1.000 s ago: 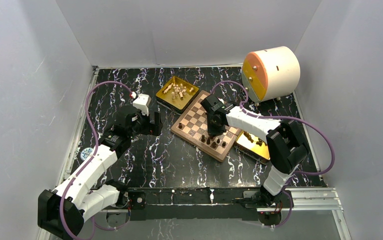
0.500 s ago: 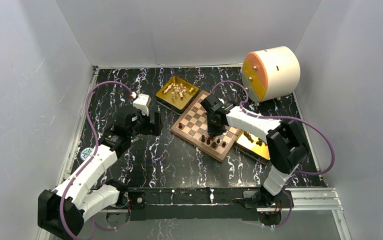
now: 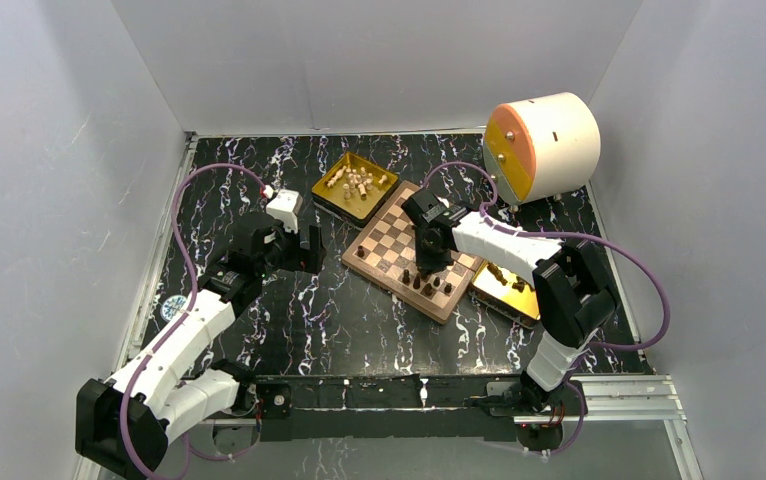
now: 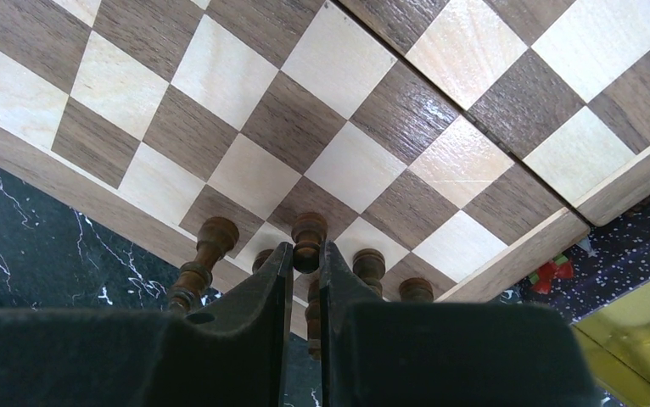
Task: Set up the chess pieces on the board
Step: Place the chess piece on the chessboard.
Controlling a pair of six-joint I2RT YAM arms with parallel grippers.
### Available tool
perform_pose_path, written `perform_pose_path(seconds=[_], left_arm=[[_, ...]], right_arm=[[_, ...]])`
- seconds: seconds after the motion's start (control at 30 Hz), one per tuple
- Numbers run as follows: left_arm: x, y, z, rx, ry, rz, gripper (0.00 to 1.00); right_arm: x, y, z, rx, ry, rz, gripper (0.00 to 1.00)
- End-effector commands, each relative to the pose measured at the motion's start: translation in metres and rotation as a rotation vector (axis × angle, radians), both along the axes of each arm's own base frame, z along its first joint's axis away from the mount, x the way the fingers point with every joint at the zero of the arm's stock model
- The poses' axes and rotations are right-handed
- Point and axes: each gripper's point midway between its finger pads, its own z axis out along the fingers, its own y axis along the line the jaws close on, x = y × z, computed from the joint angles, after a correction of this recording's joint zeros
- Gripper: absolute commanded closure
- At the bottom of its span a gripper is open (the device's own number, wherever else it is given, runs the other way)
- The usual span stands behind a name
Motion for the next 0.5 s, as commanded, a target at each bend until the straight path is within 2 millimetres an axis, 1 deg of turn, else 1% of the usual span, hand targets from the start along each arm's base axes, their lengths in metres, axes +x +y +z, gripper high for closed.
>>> perform_pose_path(seconds=[0.0,0.13,0.23,0.47], left_arm=[[-0.001,-0.002,0.008,-0.008,-0.032,-0.015,0.07],[-0.001,-0.002,0.009,-0.009,-0.034,-0.014,0.07],[-0.001,-0.002,0.009,-0.009,-0.034,-0.015,0.07],[-0.001,-0.002,0.008,-0.008,-0.033,-0.016,0.07]], right_arm=[[0.008,0.006,0.019,0.020,-0.038,-0.013,0.80],[0.006,0.006,0.015,0.020,-0.028,-0.013,0.79],[0.005,0.007,0.011,0.026,-0.019,-0.010,0.77],[0.006,0.009,0.007,0.028,-0.018,-0.009,0.76]])
